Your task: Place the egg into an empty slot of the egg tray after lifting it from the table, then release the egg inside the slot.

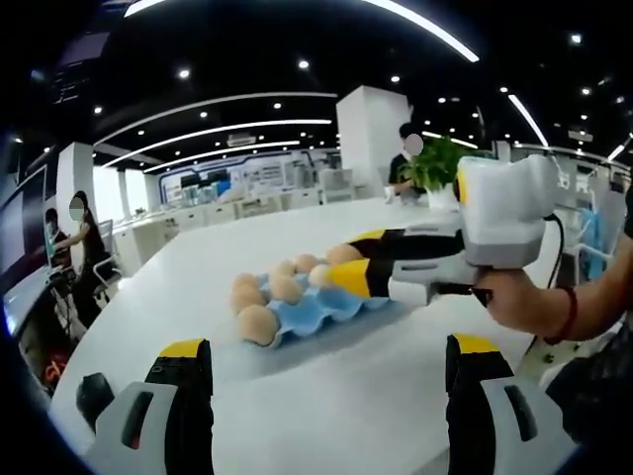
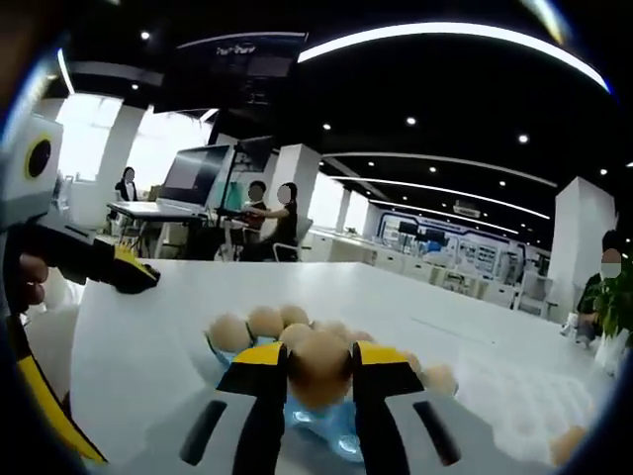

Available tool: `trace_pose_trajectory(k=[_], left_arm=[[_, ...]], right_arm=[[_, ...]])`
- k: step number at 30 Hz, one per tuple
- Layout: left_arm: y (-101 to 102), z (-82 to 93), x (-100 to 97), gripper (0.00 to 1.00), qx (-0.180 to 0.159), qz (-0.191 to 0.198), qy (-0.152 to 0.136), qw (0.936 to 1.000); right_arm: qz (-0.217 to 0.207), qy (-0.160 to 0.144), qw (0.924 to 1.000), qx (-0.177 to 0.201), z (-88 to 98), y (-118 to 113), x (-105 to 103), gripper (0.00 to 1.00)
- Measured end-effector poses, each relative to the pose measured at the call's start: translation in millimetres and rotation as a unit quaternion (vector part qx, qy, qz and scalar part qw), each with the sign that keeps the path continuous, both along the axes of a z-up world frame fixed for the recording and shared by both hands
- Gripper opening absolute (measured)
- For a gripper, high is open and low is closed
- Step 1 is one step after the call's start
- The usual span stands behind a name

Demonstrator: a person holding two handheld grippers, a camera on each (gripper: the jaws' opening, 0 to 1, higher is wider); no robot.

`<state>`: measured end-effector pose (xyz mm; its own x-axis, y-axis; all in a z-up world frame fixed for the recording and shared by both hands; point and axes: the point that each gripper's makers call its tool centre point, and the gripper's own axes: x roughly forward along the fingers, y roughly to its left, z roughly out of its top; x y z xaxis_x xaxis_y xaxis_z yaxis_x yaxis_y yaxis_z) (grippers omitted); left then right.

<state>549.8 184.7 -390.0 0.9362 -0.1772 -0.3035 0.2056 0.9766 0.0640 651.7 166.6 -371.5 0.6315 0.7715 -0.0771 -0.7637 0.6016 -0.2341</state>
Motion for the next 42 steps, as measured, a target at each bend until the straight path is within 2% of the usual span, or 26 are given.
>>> trace_pose_trajectory(k=[3, 5, 7, 9, 12, 20, 23, 26, 31, 42], left_arm=[[1.7, -2.3, -0.1, 1.0, -0.001, 0.0, 0.003, 1.0], [2.8, -3.2, 0.4, 1.0, 0.0, 0.0, 0.005, 1.0], [4.3, -3.5, 3.2, 1.0, 0.0, -0.002, 0.005, 1.0], [4.1, -3.1, 3.5, 1.0, -0.002, -0.003, 0.004, 1.0], [4.6, -4.3, 5.8, 1.0, -0.002, -0.005, 0.006, 1.0], [5.1, -5.3, 7.9, 1.0, -0.002, -0.011, 0.01, 0.9999], [7.5, -5.3, 8.6, 1.0, -0.002, -0.01, 0.011, 0.9999], [8.1, -5.3, 8.1, 1.0, -0.002, -0.01, 0.011, 0.9999], [11.8, -6.9, 7.9, 1.0, 0.0, -0.008, 0.015, 0.9999], [13.5, -6.8, 7.3, 0.99, 0.002, -0.004, 0.015, 0.9999]], right_arm=[[0.01, 0.0, 0.9999, 0.002, 1.6, 7.5, -3.2, 0.27], [0.022, 0.013, 0.9996, 0.009, 0.8, 13.2, -4.6, 0.27], [0.022, 0.008, 0.9997, 0.006, 0.2, 17.0, -4.0, 0.27], [0.027, 0.021, 0.9993, 0.013, -0.5, 20.5, -4.5, 0.27], [0.028, 0.019, 0.9994, 0.009, -2.3, 23.8, -4.1, 0.27], [0.043, 0.034, 0.9985, 0.002, -14.3, 39.4, -4.6, 0.27], [0.047, 0.056, 0.9973, 0.005, -23.0, 44.5, -3.8, 0.27], [0.045, 0.055, 0.9975, -0.002, -27.8, 46.5, -2.8, 0.27], [0.05, 0.069, 0.9963, -0.008, -36.9, 48.9, -4.9, 0.27], [0.05, 0.072, 0.9961, -0.009, -40.4, 47.7, -4.6, 0.27]])
